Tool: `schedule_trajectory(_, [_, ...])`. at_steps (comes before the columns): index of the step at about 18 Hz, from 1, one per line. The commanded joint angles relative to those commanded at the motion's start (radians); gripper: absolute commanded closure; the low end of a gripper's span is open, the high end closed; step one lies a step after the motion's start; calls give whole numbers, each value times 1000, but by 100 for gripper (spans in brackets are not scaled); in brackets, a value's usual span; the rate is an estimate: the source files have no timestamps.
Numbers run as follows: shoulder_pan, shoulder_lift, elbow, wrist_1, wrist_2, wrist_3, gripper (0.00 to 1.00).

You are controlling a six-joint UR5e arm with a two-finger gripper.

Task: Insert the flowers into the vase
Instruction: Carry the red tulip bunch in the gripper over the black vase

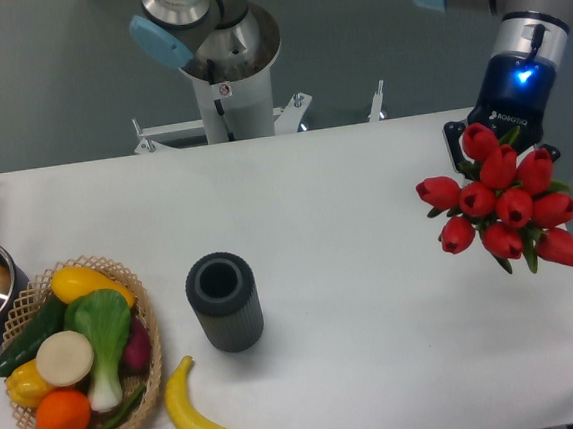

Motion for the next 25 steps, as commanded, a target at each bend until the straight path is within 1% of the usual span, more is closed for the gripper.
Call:
schedule_trajectory(2, [-3, 0, -8, 2, 0, 0, 84])
schedule_trajectory(4, [-5, 0, 5, 0, 0, -2, 84])
schedule_trajectory(7, [-6, -2, 5, 0, -2, -2, 84])
schedule_trajectory(12, [-15, -8, 5, 2, -96, 0, 84])
schedule_trajectory(17, [-89, -5, 3, 26, -155, -3, 84])
schedule_trajectory(21, [-124, 0, -6, 28, -241, -2, 83])
schedule_trajectory(24, [-185, 0, -34, 31, -278, 0, 83])
schedule_trajectory(25, [-207, 3, -44, 40, -288, 0, 83])
